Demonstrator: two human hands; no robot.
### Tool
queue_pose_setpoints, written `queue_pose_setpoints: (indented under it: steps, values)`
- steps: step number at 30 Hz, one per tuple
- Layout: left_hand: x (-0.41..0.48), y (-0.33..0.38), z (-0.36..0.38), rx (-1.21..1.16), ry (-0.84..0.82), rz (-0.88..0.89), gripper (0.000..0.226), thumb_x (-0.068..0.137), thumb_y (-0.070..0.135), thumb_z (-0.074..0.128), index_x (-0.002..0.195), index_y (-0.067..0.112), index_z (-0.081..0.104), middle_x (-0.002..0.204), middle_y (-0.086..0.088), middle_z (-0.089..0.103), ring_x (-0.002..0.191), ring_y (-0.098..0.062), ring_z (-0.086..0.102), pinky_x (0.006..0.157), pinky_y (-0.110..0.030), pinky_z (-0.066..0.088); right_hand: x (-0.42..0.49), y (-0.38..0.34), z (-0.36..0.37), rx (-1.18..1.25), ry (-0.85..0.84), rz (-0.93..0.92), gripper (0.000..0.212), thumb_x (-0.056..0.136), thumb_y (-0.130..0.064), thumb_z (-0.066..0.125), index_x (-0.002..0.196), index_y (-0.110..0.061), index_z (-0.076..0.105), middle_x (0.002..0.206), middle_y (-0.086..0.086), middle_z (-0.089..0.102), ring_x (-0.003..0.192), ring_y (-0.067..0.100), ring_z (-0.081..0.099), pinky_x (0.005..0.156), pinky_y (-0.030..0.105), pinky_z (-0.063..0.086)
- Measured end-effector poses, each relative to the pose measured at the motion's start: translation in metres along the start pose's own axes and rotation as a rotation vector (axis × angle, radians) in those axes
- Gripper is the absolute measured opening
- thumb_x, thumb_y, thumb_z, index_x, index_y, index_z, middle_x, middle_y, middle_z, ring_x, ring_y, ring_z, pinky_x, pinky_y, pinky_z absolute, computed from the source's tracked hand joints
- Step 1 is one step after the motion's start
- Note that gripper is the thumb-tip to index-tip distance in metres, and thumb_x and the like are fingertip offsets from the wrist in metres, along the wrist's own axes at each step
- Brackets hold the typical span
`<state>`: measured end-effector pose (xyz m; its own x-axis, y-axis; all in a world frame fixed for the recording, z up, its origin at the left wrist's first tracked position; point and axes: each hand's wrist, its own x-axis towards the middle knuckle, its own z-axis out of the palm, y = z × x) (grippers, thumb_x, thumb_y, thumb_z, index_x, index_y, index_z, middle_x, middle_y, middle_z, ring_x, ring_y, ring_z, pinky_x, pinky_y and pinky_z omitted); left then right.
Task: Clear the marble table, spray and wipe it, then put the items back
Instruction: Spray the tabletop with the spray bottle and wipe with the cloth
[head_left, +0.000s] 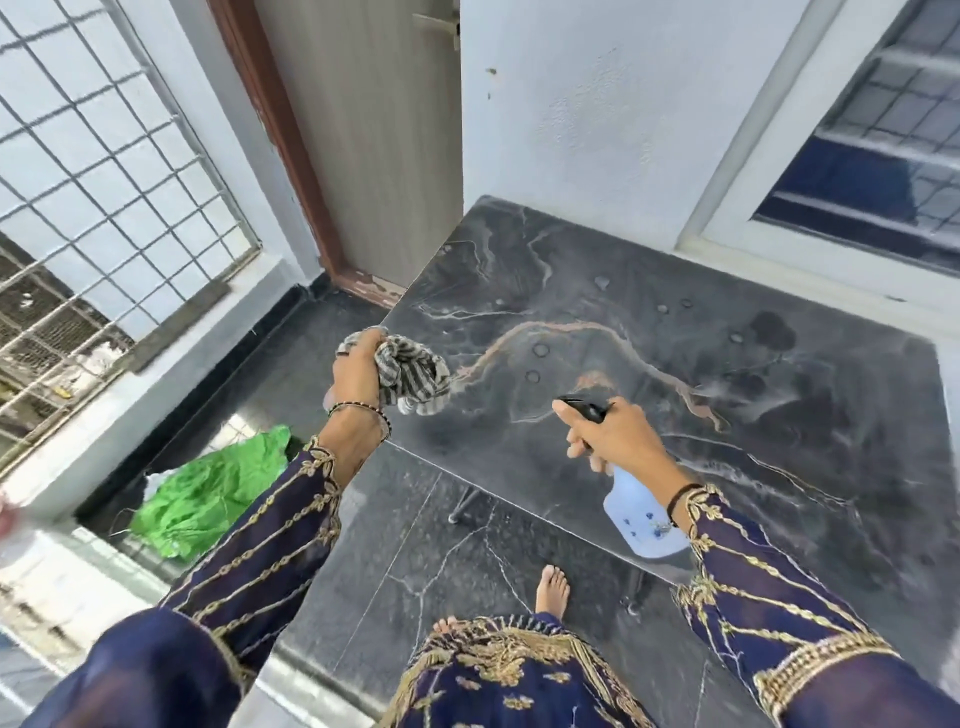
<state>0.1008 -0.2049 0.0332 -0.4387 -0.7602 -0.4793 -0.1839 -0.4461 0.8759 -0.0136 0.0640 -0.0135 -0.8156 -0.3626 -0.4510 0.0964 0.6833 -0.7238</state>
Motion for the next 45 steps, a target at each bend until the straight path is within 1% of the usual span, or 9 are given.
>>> queue_pose_setpoints:
  steps: [4,8,16,21,26,29,34,39,45]
  values:
    - [-0.010,-0.005,0.032,0.013,-0.054,-0.002,0.061,0.060,0.045,0.069,0.112,0.015,0.066,0.110,-0.006,0.067,0.102,-0.023,0.063,0.090,-0.041,0.053,-0.003,0.023,-0.026,0.075,0.111,0.058,0.056,0.084,-0.059,0.072,0.078,-0.004,0.068,0.070,0.007,0.075,0.043,0.022,0.061,0.041,0.028,0.044]
    - [-0.017,-0.010,0.074,0.017,-0.139,0.006,0.036,0.057,0.041,0.065,0.086,0.019,0.067,0.094,-0.006,0.067,0.093,-0.027,0.065,0.085,-0.043,0.052,0.014,0.027,-0.047,-0.034,0.301,0.081,0.068,0.081,-0.072,0.065,0.078,-0.004,0.067,0.068,0.010,0.072,0.055,0.027,0.065,0.056,0.039,0.055]
    - [-0.021,-0.008,0.147,-0.011,-0.146,-0.022,0.070,0.046,0.047,0.068,0.109,0.016,0.068,0.113,-0.008,0.069,0.105,-0.026,0.065,0.094,-0.045,0.052,0.077,0.003,-0.089,0.053,0.320,0.021,0.061,0.084,-0.069,0.063,0.072,-0.009,0.066,0.065,0.007,0.073,0.046,0.025,0.068,0.047,0.035,0.058]
    - [-0.013,-0.013,0.183,-0.007,-0.135,-0.005,0.024,0.069,0.034,0.064,0.087,0.021,0.072,0.098,-0.005,0.070,0.102,-0.027,0.063,0.091,-0.042,0.049,0.128,-0.013,-0.111,-0.009,0.393,0.052,0.064,0.084,-0.075,0.054,0.076,-0.012,0.065,0.065,0.002,0.070,0.059,0.024,0.071,0.065,0.039,0.062]
    - [0.010,-0.025,0.209,-0.026,-0.097,-0.035,0.046,0.048,0.046,0.068,0.085,0.019,0.072,0.101,-0.008,0.071,0.109,-0.033,0.063,0.101,-0.053,0.045,0.176,-0.019,-0.129,-0.036,0.326,0.017,0.073,0.078,-0.084,0.044,0.074,-0.016,0.069,0.064,0.003,0.074,0.065,0.028,0.073,0.075,0.041,0.061]
    - [0.015,-0.027,0.225,-0.031,-0.094,-0.037,0.042,0.054,0.043,0.069,0.089,0.019,0.073,0.104,-0.009,0.072,0.105,-0.030,0.065,0.101,-0.051,0.047,0.203,-0.019,-0.141,0.012,0.369,0.022,0.074,0.080,-0.082,0.046,0.075,-0.012,0.066,0.075,0.009,0.072,0.074,0.034,0.070,0.073,0.042,0.060]
    - [0.018,-0.032,0.247,0.021,-0.105,-0.048,0.051,0.052,0.045,0.068,0.092,0.014,0.073,0.101,-0.012,0.073,0.098,-0.031,0.067,0.096,-0.051,0.049,0.214,-0.016,-0.175,0.242,0.405,0.075,0.062,0.089,-0.068,0.058,0.074,-0.008,0.069,0.064,0.003,0.074,0.043,0.019,0.067,0.054,0.042,0.063]
    - [0.008,-0.033,0.266,0.043,-0.138,-0.060,0.035,0.070,0.036,0.066,0.094,0.012,0.072,0.096,-0.013,0.074,0.093,-0.031,0.068,0.091,-0.049,0.051,0.206,0.010,-0.208,0.205,0.491,0.145,0.060,0.088,-0.070,0.055,0.069,-0.013,0.065,0.064,0.002,0.074,0.048,0.022,0.071,0.061,0.042,0.063]
    - [0.022,-0.059,0.264,0.091,-0.161,-0.088,0.066,0.053,0.058,0.071,0.107,0.020,0.068,0.120,-0.009,0.064,0.110,-0.031,0.061,0.098,-0.056,0.047,0.184,0.066,-0.230,0.186,0.623,0.241,0.071,0.081,-0.080,0.051,0.074,-0.012,0.070,0.064,0.006,0.074,0.050,0.025,0.070,0.062,0.046,0.063]
